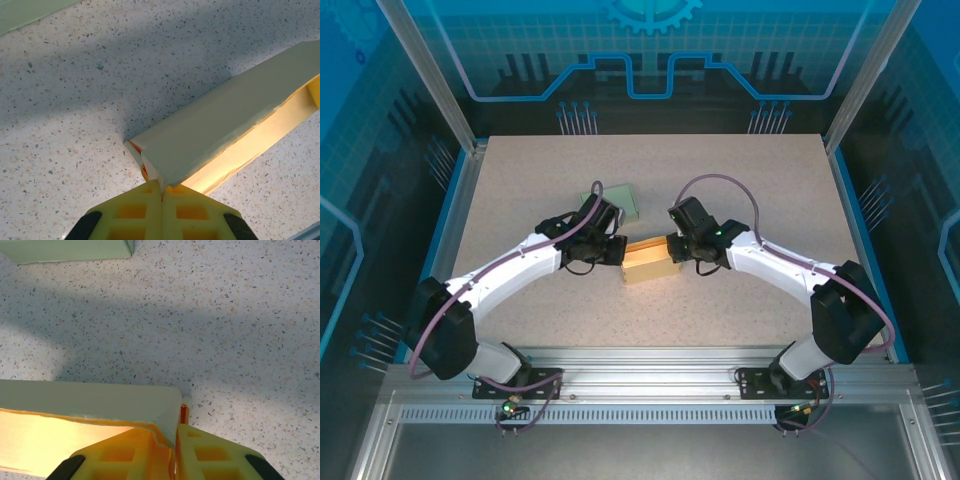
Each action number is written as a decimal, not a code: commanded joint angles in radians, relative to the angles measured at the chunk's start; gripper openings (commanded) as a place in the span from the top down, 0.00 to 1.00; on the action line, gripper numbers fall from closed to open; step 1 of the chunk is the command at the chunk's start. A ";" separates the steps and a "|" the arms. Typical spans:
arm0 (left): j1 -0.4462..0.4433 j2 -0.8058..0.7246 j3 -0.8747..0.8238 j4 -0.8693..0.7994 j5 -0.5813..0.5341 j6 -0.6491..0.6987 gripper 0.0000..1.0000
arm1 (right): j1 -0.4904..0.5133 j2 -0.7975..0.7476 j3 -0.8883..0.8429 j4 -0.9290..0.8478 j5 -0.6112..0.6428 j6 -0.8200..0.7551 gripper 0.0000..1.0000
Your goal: Fold the paper box
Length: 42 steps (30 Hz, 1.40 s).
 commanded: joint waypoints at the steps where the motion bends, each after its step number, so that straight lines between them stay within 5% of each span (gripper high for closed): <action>1: -0.008 -0.028 -0.012 0.086 0.100 -0.040 0.97 | 0.048 0.037 -0.035 -0.029 -0.033 0.003 0.81; 28: -0.066 -0.050 -0.205 0.203 -0.020 -0.073 0.97 | 0.068 0.009 -0.117 0.029 0.051 0.012 0.87; 42: -0.076 -0.193 -0.175 0.168 -0.109 -0.061 0.56 | 0.084 0.009 -0.148 0.046 0.066 0.017 0.87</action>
